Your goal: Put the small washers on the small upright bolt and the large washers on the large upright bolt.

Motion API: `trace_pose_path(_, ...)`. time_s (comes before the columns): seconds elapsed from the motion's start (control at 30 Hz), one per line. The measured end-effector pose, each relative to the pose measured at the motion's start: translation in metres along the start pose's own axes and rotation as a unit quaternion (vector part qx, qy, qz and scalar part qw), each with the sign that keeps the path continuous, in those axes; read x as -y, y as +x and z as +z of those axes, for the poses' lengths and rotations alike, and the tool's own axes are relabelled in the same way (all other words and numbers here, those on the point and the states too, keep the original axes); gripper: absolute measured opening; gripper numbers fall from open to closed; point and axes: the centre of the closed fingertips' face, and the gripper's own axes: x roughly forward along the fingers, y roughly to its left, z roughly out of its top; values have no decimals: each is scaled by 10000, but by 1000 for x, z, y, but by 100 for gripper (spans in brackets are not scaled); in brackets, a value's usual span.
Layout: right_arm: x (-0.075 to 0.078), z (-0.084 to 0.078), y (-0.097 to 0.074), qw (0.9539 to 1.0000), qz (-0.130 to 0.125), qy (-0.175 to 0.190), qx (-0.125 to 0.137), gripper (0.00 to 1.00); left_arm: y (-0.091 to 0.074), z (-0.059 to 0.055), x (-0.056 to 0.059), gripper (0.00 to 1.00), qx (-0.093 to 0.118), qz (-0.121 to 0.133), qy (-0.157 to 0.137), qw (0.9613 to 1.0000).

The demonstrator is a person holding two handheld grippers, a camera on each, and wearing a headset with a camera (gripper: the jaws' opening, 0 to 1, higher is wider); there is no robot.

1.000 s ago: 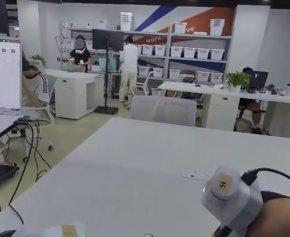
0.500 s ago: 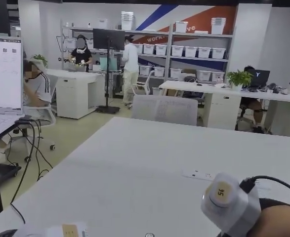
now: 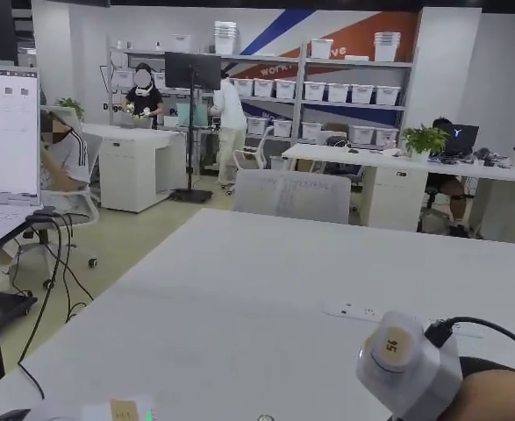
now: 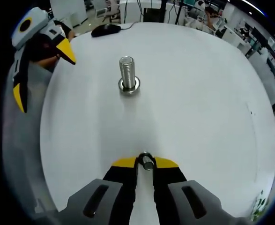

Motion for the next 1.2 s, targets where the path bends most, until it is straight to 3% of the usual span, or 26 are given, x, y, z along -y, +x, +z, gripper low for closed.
trace_pose_path(0.63, 0, 0, 0, 10000, 2, 62, 38, 14, 2, -2, 2, 66, -44, -67, -4, 10000)
trace_pose_path(0.8, -2, -6, 3, 9999, 22, 64, -92, 15, 3, -2, 4, 66, -65, -100, 5, 9999)
trace_pose_path(1.2, -2, -11, 1, 9997, -4, 242, 23, 18, 3, -3, 3, 66, -66, -113, -5, 9999)
